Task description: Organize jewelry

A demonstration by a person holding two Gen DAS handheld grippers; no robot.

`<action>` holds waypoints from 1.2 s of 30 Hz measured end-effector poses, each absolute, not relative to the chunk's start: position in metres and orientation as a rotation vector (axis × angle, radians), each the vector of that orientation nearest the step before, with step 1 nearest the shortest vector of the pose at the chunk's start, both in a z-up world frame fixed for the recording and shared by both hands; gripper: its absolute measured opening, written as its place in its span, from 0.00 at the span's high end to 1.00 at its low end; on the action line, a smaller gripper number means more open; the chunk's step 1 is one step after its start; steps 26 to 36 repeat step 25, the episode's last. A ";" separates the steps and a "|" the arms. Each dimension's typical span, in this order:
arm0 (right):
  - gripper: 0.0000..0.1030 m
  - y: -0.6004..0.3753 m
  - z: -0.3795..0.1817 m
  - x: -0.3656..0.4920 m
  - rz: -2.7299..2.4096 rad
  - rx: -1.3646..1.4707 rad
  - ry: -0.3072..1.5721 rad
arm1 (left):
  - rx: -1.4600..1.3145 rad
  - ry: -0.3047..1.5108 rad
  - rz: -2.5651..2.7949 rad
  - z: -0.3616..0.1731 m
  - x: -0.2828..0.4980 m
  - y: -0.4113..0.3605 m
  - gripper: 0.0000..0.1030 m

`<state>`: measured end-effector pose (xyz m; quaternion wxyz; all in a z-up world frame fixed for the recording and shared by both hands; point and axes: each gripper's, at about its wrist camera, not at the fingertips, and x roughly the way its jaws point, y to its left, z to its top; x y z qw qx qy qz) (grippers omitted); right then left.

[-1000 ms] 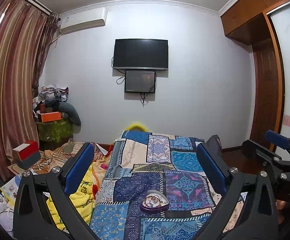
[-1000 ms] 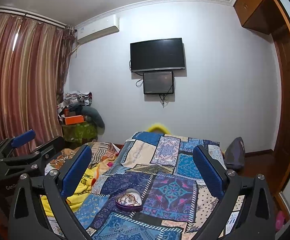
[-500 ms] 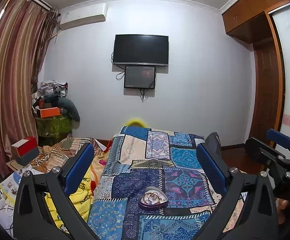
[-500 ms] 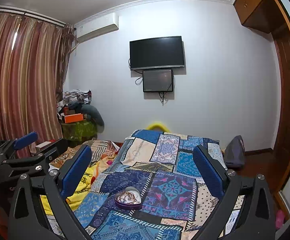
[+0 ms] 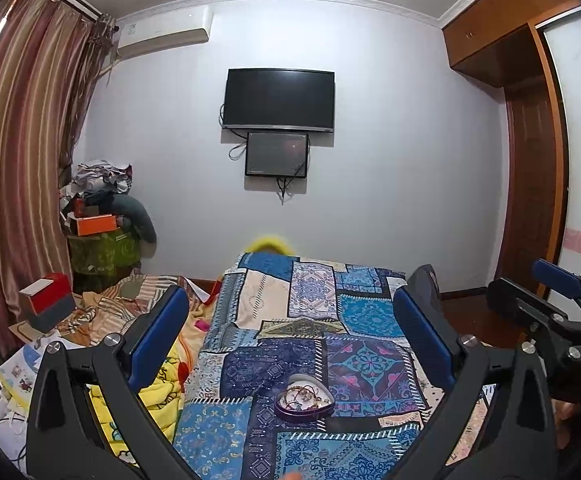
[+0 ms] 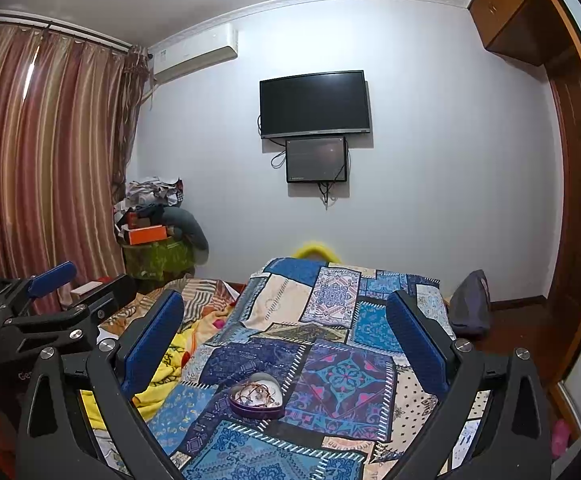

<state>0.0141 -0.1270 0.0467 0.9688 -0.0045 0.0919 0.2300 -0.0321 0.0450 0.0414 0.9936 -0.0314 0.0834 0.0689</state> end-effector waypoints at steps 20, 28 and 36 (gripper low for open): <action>0.02 -0.129 0.046 0.017 0.458 -0.005 0.185 | -0.041 0.157 0.128 0.042 -0.032 0.043 0.01; 0.02 -0.129 0.045 0.017 0.457 -0.011 0.188 | -0.029 0.157 0.131 0.041 -0.031 0.040 0.01; 0.02 -0.129 0.045 0.017 0.457 -0.011 0.188 | -0.029 0.157 0.131 0.041 -0.031 0.040 0.01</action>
